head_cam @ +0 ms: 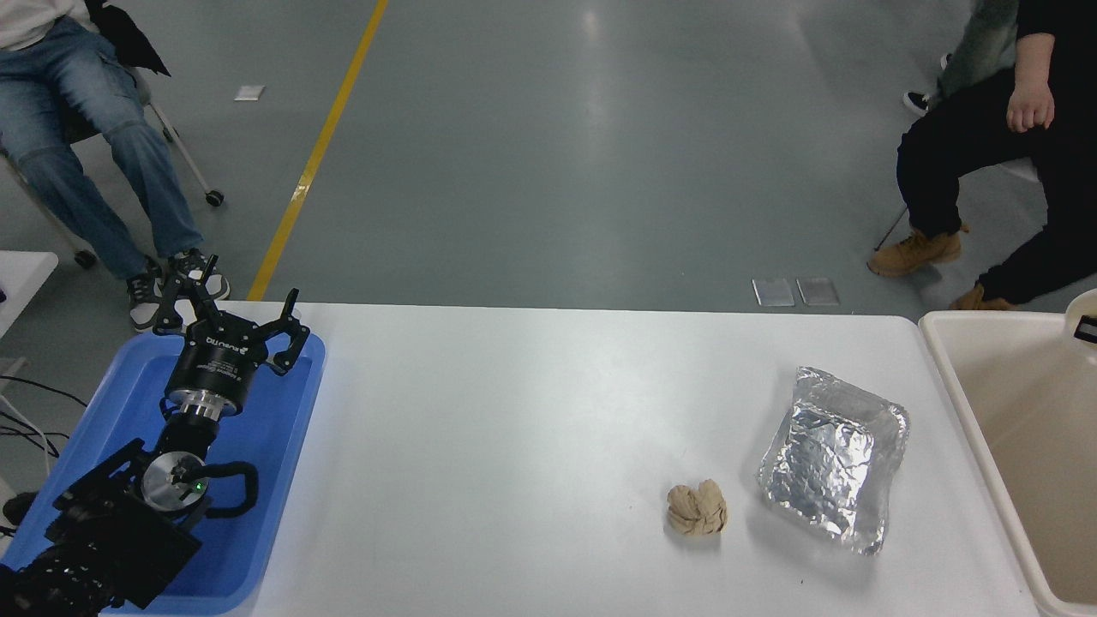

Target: Pick up paper cup place in dustbin

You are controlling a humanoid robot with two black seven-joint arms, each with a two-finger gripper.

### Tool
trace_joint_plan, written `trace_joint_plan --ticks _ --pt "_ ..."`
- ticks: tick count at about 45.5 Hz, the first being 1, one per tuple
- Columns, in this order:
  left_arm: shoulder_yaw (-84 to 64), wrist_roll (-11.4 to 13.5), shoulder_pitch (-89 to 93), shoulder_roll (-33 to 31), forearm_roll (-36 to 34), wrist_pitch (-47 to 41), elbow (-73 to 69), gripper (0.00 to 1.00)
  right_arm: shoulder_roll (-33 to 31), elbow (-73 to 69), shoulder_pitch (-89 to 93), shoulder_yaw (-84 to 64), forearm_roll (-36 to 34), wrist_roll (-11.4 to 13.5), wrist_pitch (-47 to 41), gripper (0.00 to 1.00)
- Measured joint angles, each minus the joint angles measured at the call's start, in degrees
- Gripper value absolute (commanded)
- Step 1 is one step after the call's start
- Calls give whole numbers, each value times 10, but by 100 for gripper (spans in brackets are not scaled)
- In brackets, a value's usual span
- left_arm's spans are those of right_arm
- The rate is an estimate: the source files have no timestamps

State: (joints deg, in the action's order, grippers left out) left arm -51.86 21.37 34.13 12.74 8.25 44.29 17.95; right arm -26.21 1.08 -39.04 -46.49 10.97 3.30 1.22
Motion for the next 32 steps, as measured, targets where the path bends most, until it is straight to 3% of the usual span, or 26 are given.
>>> trace_joint_plan --ticks 18,22,23,24,32 --pt "0 0 0 0 0 0 0 100 22 6 73 66 -1 2 31 2" --pt "0 0 0 0 0 0 0 100 24 6 77 70 -2 2 35 76" --pt "0 0 0 0 0 0 0 100 24 6 78 71 -2 2 36 93" --pt "0 0 0 0 0 0 0 100 25 6 78 72 -2 2 37 100" --pt "0 0 0 0 0 0 0 100 25 3 77 76 -2 2 43 100"
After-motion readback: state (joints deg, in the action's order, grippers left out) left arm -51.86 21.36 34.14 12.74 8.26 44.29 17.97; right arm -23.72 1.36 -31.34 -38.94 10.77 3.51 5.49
